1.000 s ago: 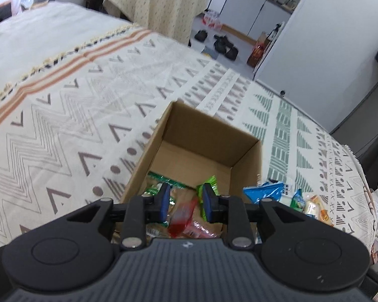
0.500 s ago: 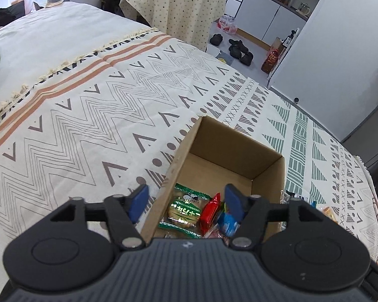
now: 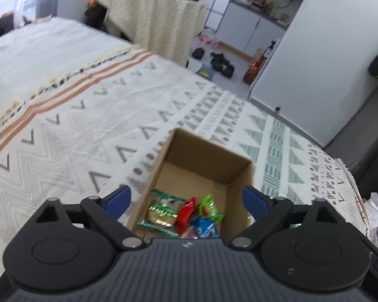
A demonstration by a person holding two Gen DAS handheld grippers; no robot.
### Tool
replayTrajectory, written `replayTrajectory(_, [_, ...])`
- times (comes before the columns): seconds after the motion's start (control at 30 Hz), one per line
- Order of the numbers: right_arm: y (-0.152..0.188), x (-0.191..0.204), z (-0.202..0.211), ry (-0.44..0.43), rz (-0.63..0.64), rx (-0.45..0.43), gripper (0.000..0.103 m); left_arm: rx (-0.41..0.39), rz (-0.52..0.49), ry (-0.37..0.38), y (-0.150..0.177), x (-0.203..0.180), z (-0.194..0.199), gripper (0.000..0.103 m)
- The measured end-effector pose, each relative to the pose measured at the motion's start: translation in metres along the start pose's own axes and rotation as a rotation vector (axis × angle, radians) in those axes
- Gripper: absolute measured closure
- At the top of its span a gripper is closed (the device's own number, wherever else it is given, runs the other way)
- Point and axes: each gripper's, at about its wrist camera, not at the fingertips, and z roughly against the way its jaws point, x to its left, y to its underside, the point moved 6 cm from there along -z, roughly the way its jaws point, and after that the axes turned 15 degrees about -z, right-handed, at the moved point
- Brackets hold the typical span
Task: Organize snacks
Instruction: 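Carry both snacks over the cardboard box and open both tools to drop them, then move both tools back over the snack pile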
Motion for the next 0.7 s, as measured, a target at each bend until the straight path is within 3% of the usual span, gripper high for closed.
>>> replayTrajectory(0.1, [-0.007,-0.005,0.009,0.009,-0.009,-0.012,0.008,-0.016,-0.02,0.022,-0.003,-0.014,0.004,0.0])
replayTrajectory(0.4, [-0.022,-0.02,0.036,0.017,-0.021,-0.048,0.0,0.002,-0.06,0.072,0.002,-0.052,0.005,0.0])
replayTrajectory(0.7, [-0.041,-0.043,0.059,0.03,-0.078,-0.082,0.0,0.018,-0.095,0.084,0.008,-0.089,0.002,0.0])
